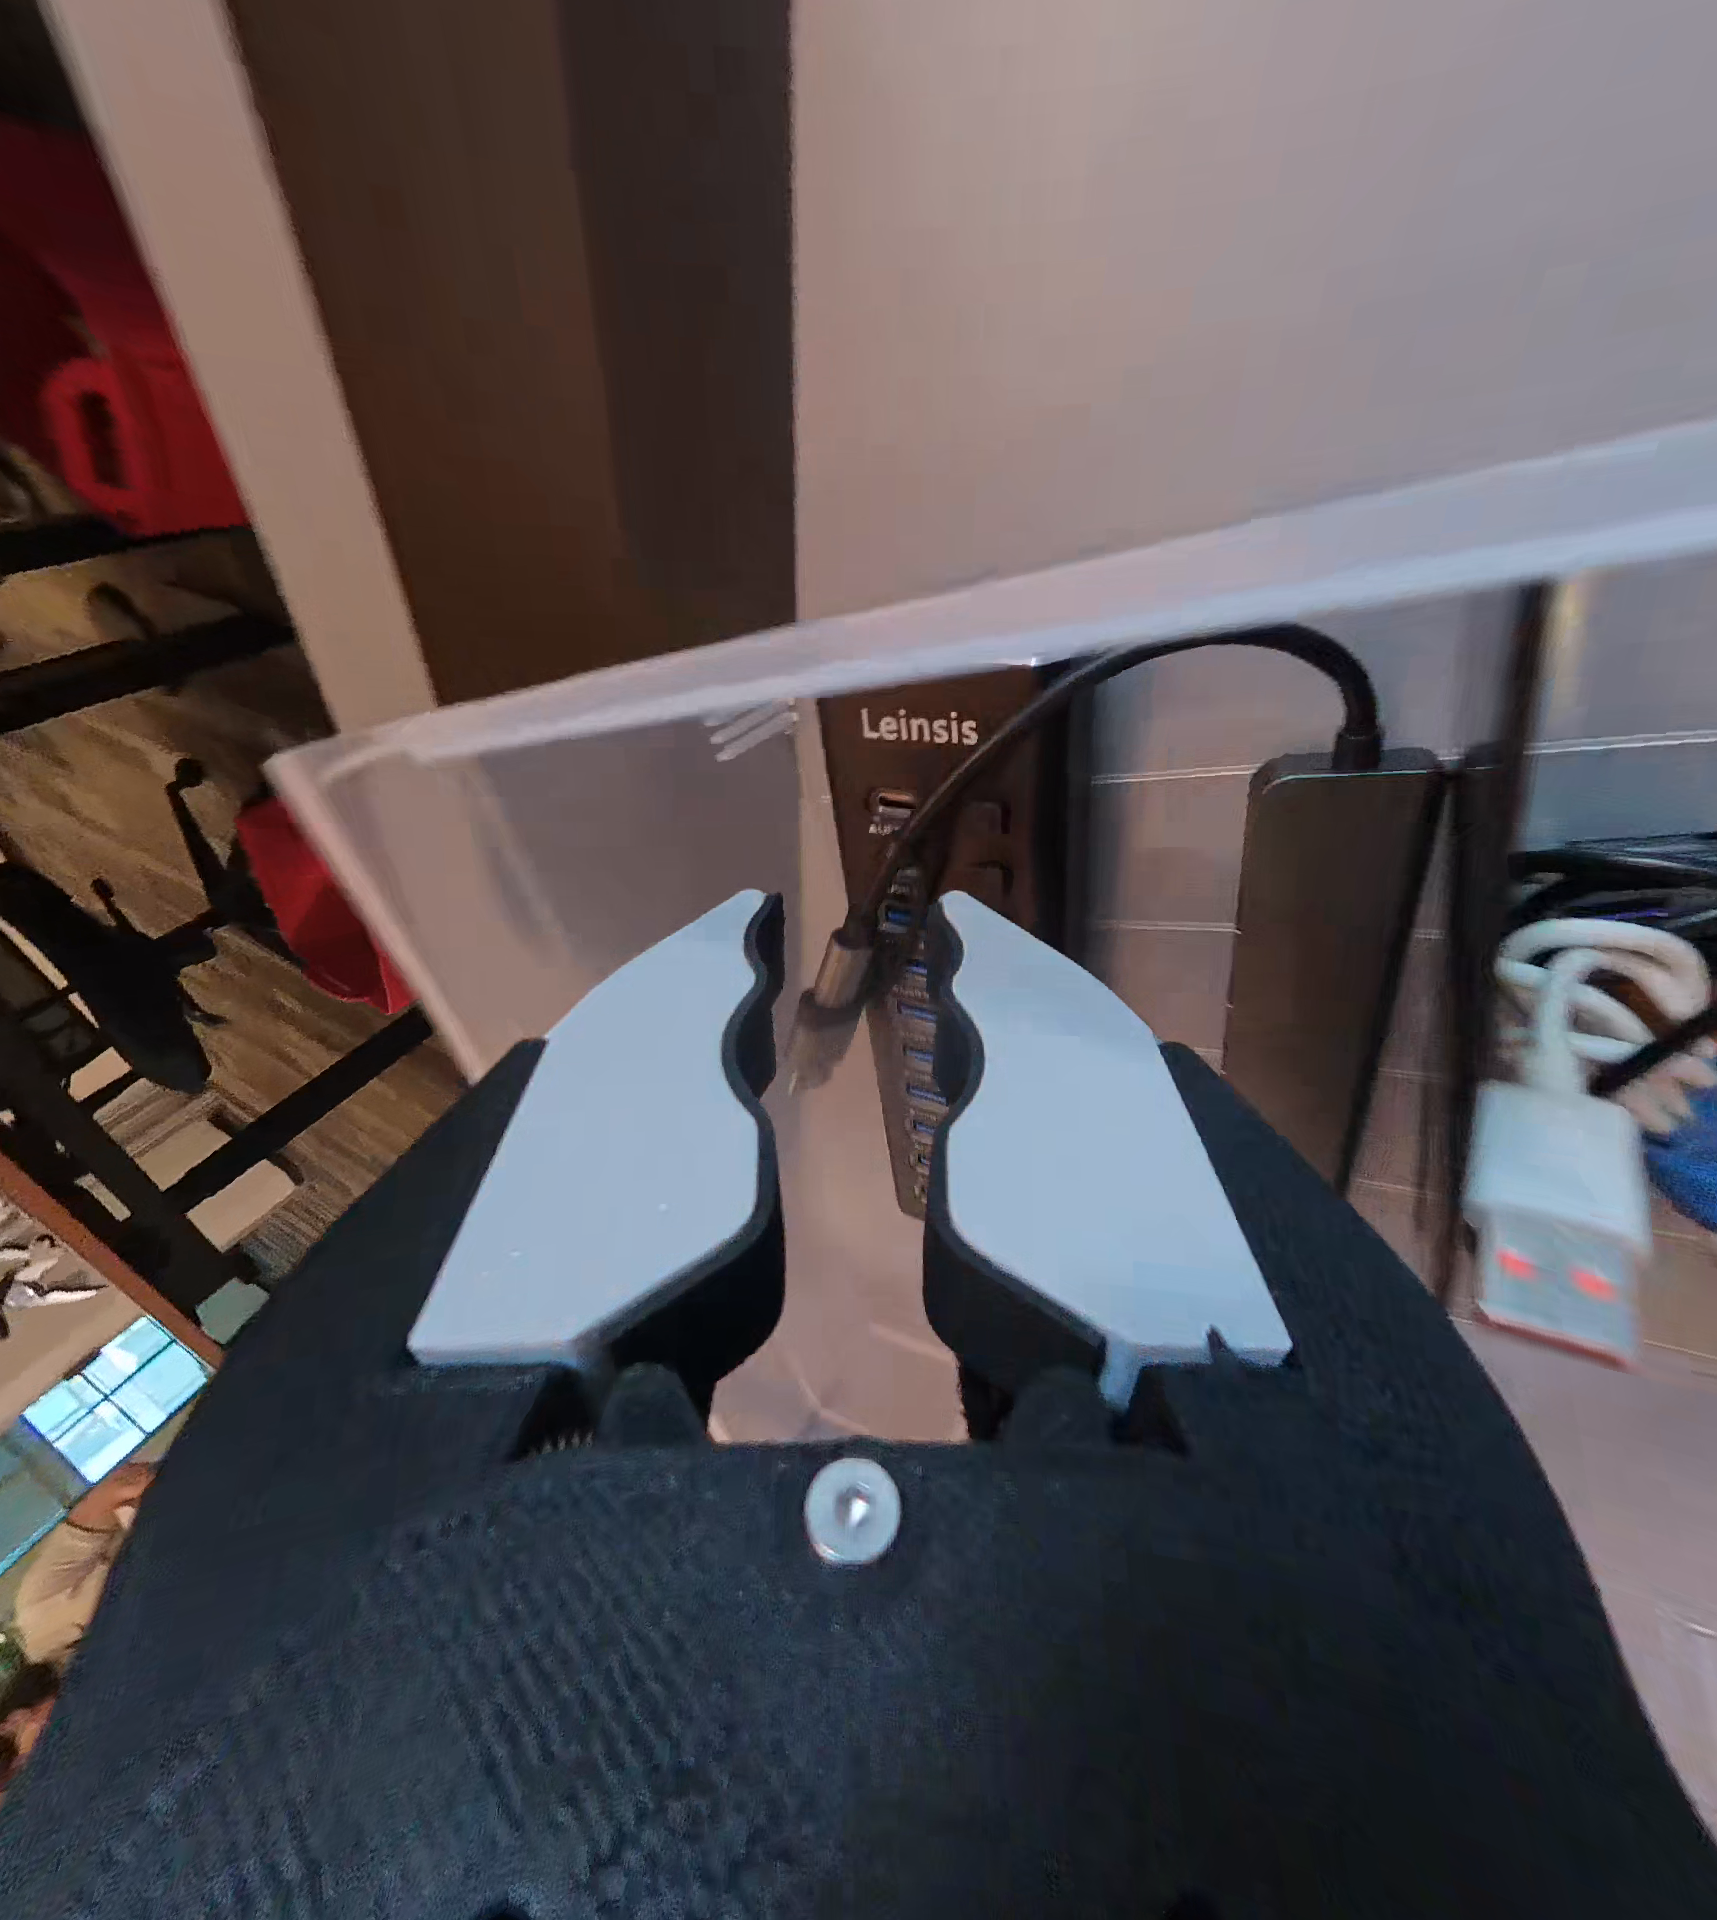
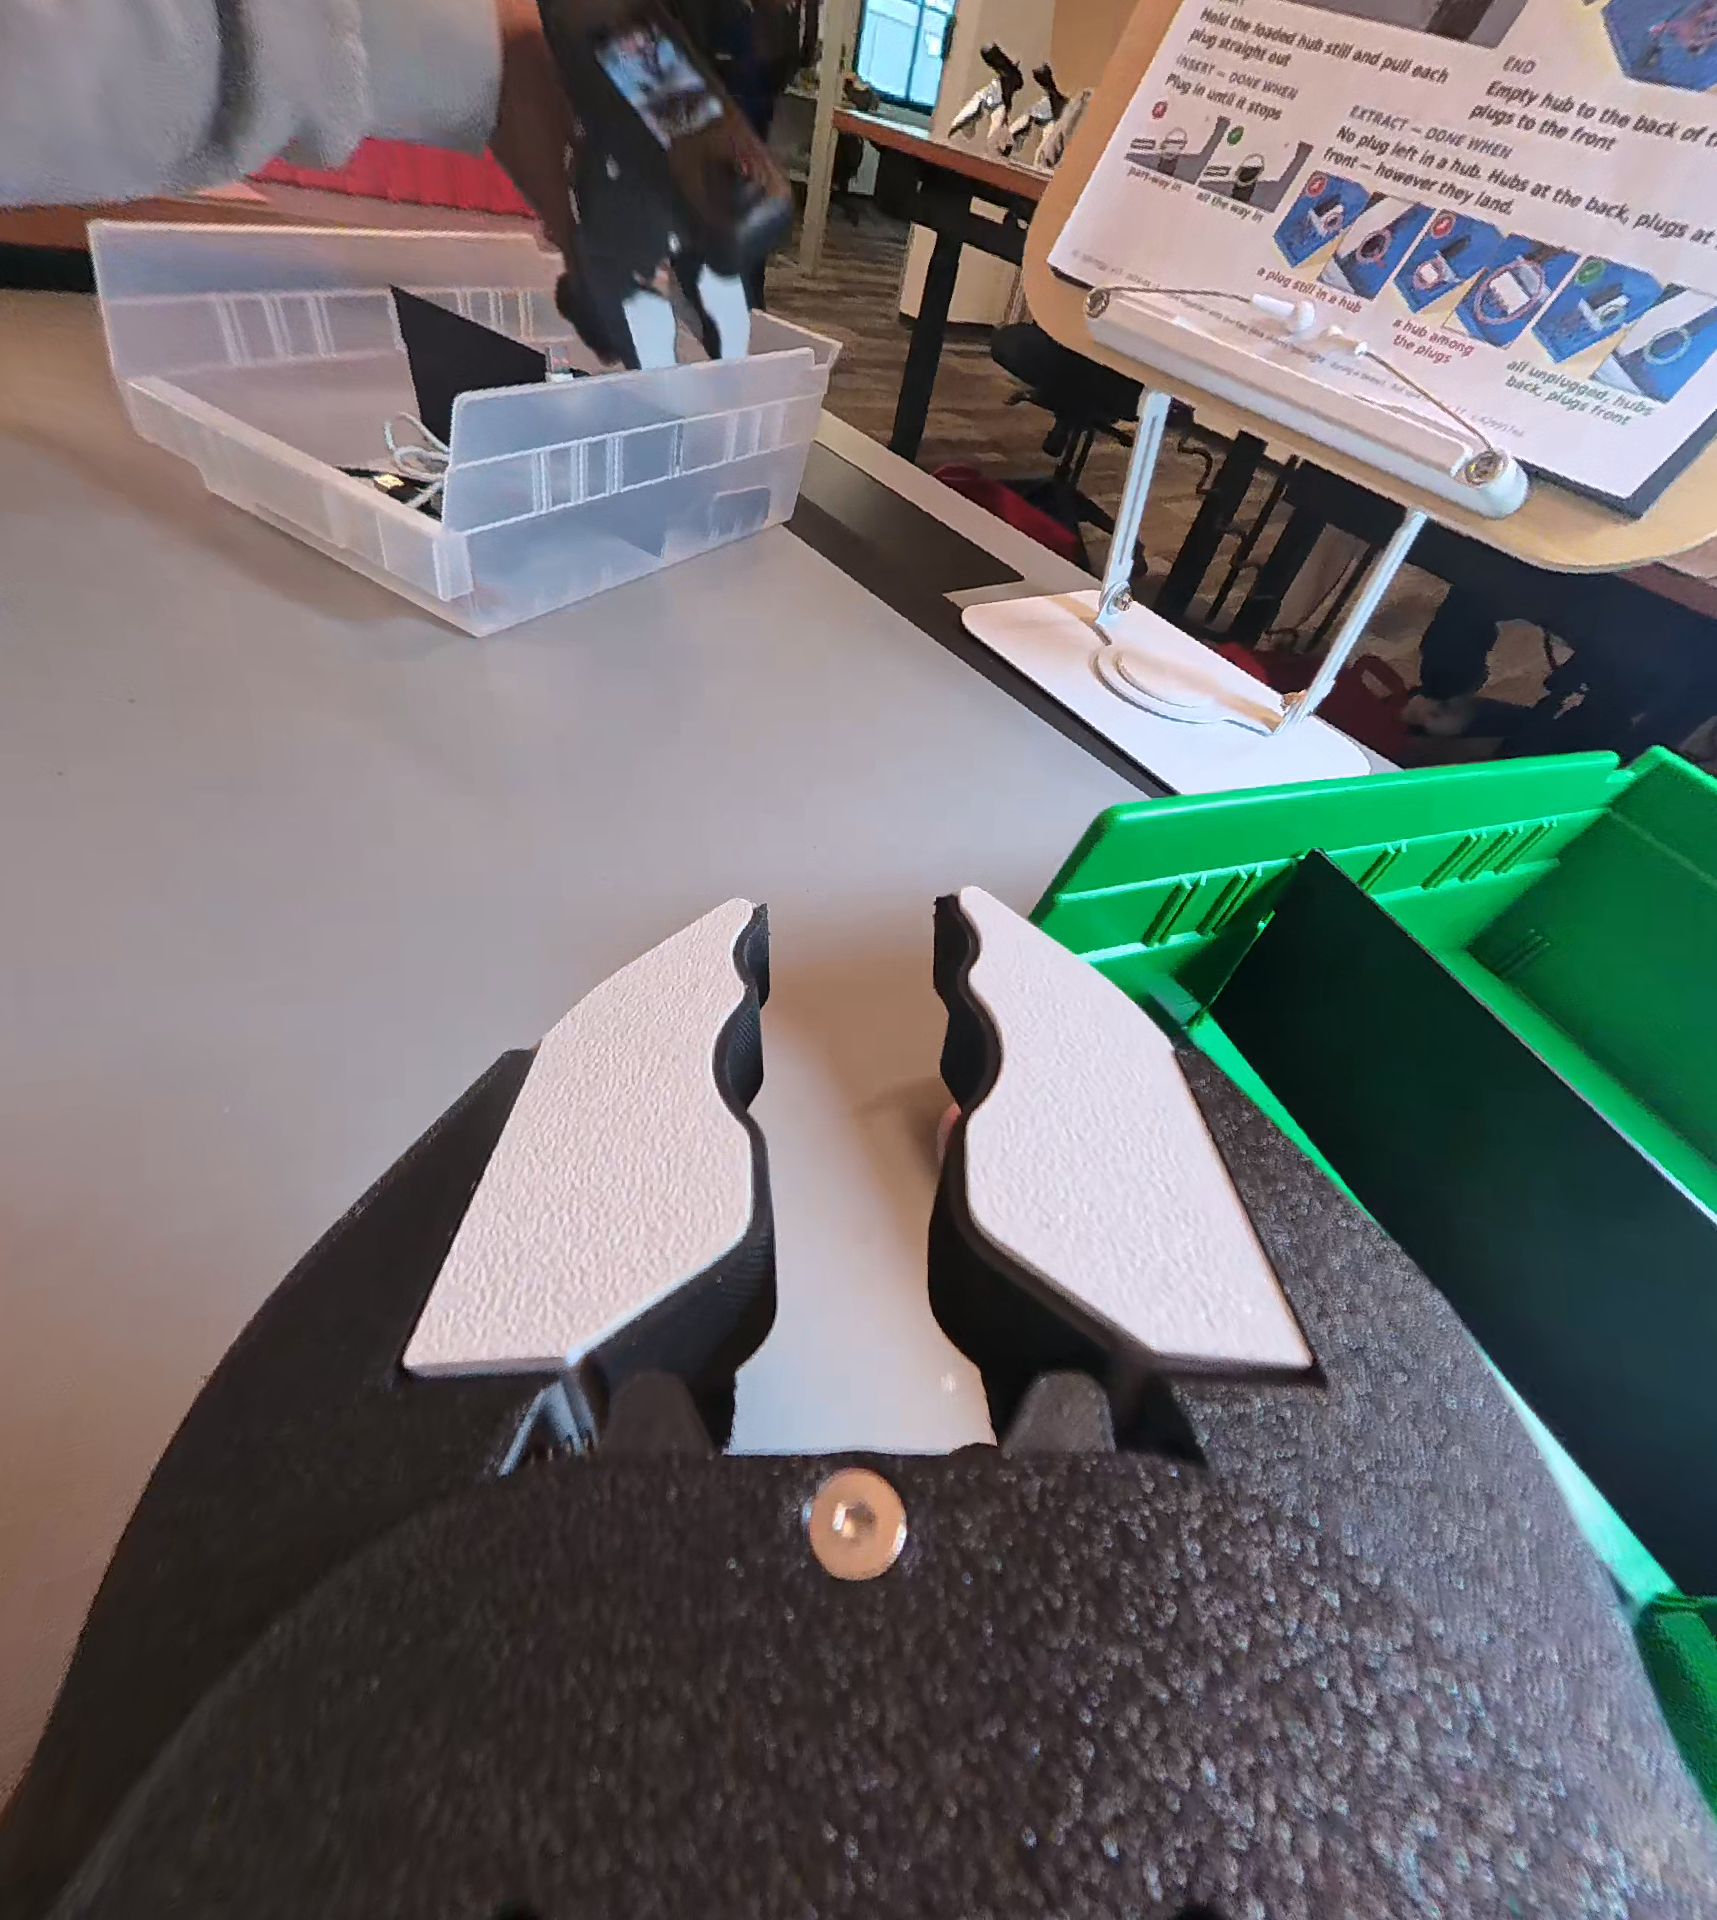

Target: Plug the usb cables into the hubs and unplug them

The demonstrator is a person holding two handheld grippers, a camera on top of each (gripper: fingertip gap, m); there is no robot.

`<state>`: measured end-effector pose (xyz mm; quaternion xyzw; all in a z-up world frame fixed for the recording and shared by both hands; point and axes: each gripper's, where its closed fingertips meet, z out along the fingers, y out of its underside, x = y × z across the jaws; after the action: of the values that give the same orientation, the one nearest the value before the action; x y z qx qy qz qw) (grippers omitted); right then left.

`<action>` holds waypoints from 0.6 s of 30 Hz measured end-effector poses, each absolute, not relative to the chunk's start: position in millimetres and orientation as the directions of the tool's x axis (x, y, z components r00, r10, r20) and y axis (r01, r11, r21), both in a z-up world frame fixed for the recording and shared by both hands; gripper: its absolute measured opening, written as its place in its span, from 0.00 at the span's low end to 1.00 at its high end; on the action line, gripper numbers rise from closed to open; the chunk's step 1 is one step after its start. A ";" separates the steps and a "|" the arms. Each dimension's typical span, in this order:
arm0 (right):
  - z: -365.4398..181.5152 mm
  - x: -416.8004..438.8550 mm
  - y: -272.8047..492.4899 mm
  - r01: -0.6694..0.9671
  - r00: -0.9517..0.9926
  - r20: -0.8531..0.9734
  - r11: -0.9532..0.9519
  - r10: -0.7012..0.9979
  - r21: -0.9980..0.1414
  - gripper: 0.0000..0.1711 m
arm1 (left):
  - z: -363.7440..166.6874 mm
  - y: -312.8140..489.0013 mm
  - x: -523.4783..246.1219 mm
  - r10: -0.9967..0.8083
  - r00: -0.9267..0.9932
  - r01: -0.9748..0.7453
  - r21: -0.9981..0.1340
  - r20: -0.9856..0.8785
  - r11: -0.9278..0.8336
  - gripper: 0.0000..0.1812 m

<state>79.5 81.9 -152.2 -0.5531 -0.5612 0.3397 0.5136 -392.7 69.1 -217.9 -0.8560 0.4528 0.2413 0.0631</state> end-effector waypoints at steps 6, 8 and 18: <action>-156.9 80.9 85.4 0.271 0.122 0.165 0.127 0.979 -0.954 0.17 | -236.8 69.8 -397.1 -0.796 0.514 -0.799 0.159 -0.319 -0.580 0.06; -157.4 81.5 85.3 0.276 0.121 0.177 0.138 0.977 -0.951 0.17 | -234.2 67.4 -401.1 -0.792 0.518 -0.786 0.185 -0.323 -0.589 0.06; -139.9 75.5 69.0 0.206 0.094 0.170 0.148 0.981 -0.967 0.16 | -53.2 56.4 -365.0 -0.486 0.533 -0.772 -0.163 -0.693 -0.614 0.05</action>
<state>75.5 69.0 -139.9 -0.5325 -0.5574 0.3774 0.5132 -365.0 56.4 -53.2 -0.8441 0.3726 0.3079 0.2322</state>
